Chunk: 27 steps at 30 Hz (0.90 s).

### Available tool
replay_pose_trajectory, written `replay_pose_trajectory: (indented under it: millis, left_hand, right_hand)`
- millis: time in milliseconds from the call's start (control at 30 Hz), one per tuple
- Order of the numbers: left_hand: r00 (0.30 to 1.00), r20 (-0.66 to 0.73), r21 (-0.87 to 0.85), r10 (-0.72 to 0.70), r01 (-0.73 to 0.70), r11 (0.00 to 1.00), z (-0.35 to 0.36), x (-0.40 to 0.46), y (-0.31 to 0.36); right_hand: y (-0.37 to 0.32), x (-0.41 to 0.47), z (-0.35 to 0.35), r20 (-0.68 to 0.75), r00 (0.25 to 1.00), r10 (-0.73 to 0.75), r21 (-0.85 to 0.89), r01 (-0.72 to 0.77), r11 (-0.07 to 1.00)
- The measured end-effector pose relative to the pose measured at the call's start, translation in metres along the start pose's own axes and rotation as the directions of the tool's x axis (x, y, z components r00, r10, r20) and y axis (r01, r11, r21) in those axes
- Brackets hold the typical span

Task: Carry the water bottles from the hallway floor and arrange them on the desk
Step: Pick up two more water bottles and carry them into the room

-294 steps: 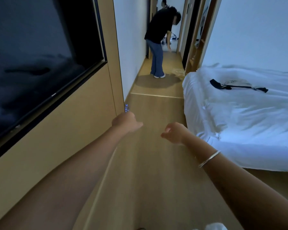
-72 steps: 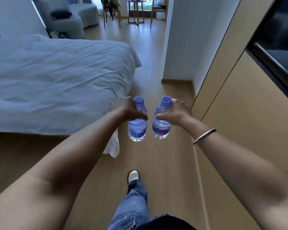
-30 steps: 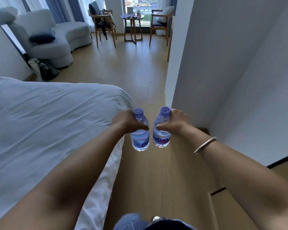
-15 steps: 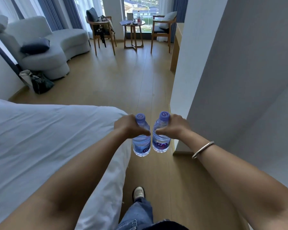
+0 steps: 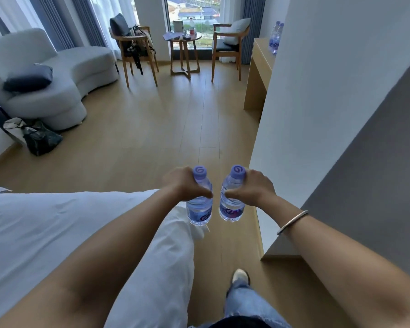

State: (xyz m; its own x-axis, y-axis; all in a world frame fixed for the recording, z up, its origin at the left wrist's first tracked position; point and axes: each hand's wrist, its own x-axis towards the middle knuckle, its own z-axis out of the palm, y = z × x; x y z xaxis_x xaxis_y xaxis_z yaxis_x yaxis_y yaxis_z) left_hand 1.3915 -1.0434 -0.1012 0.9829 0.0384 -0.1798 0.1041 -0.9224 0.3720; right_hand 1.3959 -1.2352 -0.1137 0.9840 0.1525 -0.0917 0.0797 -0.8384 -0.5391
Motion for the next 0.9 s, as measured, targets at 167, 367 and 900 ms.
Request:
replay_pose_trajectory:
  millis: [167,367,900]
  left_hand:
    - [1.0,0.003,-0.021,-0.012,0.012,1.0,-0.006,0.084,-0.007]
    - [0.999,0.014,0.005,-0.046,0.046,0.999,-0.026,0.216,-0.004]
    - [0.999,-0.039,-0.03,0.006,-0.008,1.0,-0.089,0.531,0.043]
  right_hand:
    - [0.002,0.09,0.005,0.006,1.0,-0.007,-0.001,0.007,1.0]
    - [0.008,0.221,-0.003,0.048,0.999,-0.01,-0.004,0.01,1.0]
    - [0.032,0.512,-0.088,-0.062,0.995,0.075,0.018,-0.074,0.997]
